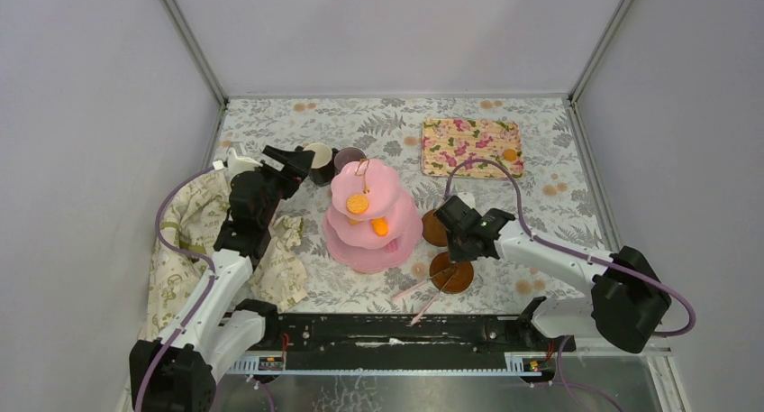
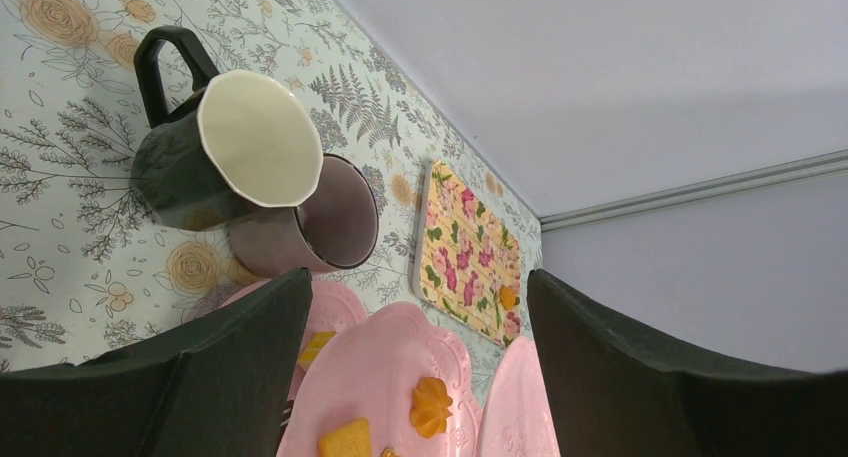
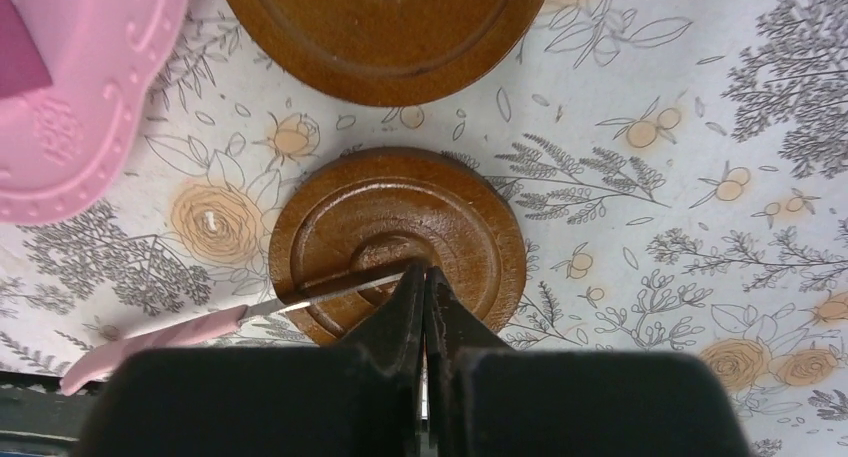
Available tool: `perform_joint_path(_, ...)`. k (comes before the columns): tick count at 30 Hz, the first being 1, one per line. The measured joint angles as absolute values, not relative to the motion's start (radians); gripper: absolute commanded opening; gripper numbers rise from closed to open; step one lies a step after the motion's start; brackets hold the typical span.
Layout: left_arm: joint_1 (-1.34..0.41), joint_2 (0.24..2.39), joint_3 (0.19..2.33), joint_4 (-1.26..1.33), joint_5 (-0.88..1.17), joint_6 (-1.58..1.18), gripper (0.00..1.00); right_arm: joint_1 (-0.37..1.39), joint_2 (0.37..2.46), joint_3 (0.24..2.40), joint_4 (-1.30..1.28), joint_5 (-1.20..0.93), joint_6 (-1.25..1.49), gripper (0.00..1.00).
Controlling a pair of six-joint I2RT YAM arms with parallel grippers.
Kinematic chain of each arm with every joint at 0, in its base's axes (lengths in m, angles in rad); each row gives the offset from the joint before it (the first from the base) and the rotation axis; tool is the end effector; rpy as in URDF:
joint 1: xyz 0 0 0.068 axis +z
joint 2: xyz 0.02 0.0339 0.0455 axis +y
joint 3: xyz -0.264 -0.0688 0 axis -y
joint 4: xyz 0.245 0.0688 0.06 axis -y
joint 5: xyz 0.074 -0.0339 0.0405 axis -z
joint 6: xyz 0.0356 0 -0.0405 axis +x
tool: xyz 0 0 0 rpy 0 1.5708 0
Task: Serve the afternoon tea
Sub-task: Adjust the clamp on the coaster.
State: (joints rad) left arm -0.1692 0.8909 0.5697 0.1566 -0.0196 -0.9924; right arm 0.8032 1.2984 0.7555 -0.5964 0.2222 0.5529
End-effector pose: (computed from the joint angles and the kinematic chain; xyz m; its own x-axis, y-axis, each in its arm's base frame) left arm 0.2106 -0.0353 0.2804 -0.2133 -0.8129 -0.5420 -0.0536 0.5637 -0.8243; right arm 0.1690 0.1638 0.1938 -0.8718 -0.1657 -0.4610 -0.2116 0.9761 0.0493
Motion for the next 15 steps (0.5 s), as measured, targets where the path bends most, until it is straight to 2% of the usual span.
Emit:
perform_joint_path(9,-0.169,0.891,0.57,0.157,-0.023,-0.992,0.86,0.736,1.282,0.813,-0.611,0.225,0.554,0.0)
perform_joint_path(12,-0.169,0.891,0.569,0.157,-0.025,-0.992,0.86,0.732,1.282,0.82,-0.619,0.22,0.549,0.1)
perform_joint_path(13,-0.169,0.891,0.569,0.157,-0.026,-0.992,0.86,0.732,1.282,0.821,-0.622,0.217,0.546,0.19)
perform_joint_path(15,-0.169,0.891,0.569,0.157,-0.027,-0.992,0.86,0.732,1.278,0.822,-0.632,0.211,0.534,0.32)
